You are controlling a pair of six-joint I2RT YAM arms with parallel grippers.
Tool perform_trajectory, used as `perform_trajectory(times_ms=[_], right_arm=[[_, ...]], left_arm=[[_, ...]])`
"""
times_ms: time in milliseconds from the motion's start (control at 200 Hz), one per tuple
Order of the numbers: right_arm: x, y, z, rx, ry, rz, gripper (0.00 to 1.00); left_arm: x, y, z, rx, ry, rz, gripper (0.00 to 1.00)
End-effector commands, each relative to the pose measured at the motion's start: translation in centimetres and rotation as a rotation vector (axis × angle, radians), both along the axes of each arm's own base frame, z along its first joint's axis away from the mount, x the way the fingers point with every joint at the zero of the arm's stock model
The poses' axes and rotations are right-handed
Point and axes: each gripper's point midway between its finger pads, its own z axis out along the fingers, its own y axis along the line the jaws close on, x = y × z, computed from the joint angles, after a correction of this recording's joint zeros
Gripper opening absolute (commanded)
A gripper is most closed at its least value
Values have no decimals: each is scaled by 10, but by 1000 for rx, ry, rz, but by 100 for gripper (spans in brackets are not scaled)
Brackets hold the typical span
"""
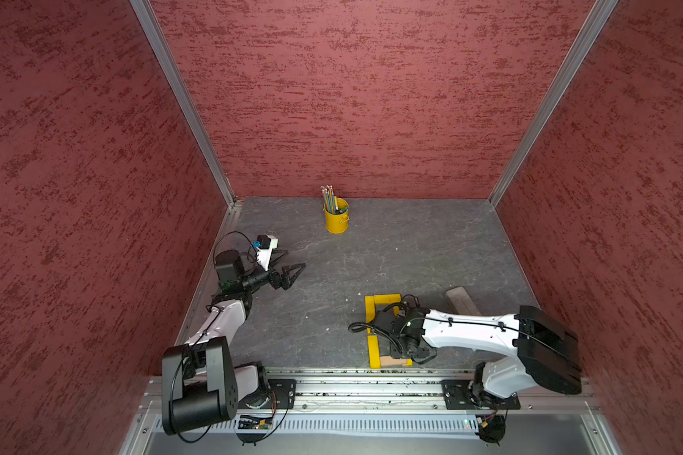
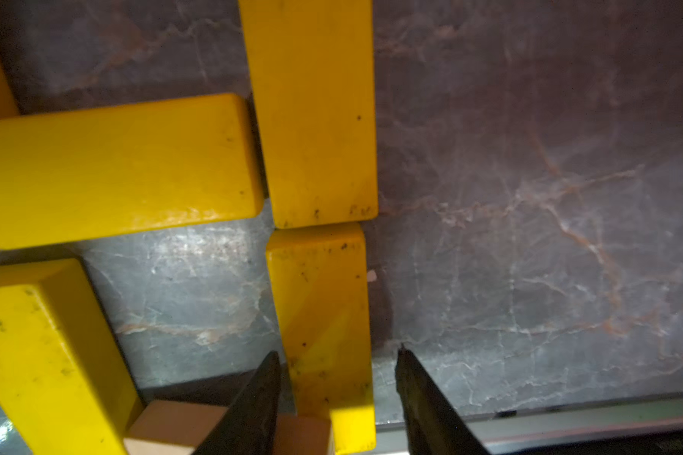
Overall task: Assemble the number 8 with building blocks
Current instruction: Adjust the building block at the center of the board.
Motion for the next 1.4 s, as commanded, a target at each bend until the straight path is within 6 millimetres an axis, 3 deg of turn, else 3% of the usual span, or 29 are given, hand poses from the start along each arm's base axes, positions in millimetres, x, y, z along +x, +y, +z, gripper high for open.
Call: perform_trajectory(times_ms=[0,586,952,1137,1393], right_arm=[[10,2,3,2,-45,-16,48],[12,-13,-6,-81,-48,23,41],[13,-29,-2,-125,-60,73,34],[14,-29,-1,-120,-59,83,34],[17,-13,1,-61,-68,103,34]], left_arm=[[-1,0,-3,0,-1,-6,100],[-1,0,-4,0,3,-4,100],[-1,0,-4,-1,4,-5,100],[-1,0,-4,-1,3,-5,100],[-1,1,-4,1,1,-4,100]])
